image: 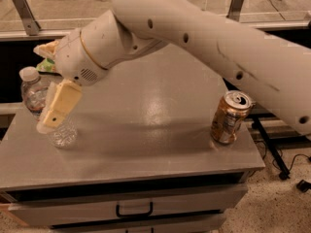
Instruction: Move water bottle near green rice chip bag
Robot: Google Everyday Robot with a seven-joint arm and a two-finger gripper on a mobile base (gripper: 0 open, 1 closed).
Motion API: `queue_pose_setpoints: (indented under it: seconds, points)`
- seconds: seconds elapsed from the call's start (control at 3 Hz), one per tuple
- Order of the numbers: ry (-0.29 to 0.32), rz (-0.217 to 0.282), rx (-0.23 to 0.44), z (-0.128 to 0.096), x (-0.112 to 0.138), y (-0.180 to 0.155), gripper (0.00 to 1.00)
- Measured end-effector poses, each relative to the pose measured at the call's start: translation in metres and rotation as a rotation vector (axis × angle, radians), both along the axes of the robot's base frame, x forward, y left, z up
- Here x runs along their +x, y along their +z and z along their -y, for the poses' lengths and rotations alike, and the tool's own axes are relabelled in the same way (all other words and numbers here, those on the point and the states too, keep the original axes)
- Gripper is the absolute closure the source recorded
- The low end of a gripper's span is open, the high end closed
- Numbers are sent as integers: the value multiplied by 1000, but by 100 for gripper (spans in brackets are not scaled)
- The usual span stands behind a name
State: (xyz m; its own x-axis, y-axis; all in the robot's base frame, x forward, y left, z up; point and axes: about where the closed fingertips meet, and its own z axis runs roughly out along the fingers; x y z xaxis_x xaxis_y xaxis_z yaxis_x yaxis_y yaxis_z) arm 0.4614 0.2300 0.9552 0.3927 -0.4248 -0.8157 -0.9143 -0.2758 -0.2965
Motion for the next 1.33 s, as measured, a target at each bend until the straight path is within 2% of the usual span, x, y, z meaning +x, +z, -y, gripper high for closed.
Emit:
queue_pose_setpoints:
  seconds: [0.33, 0.67, 1.0, 1.33]
  points:
    - [-9, -26, 20, -10, 4, -10, 18]
    - [-31, -71, 14, -5, 3, -18, 41]
    - [-98, -92, -2, 20, 7, -11, 64]
    - [-209, -12, 1, 70, 35, 24, 88]
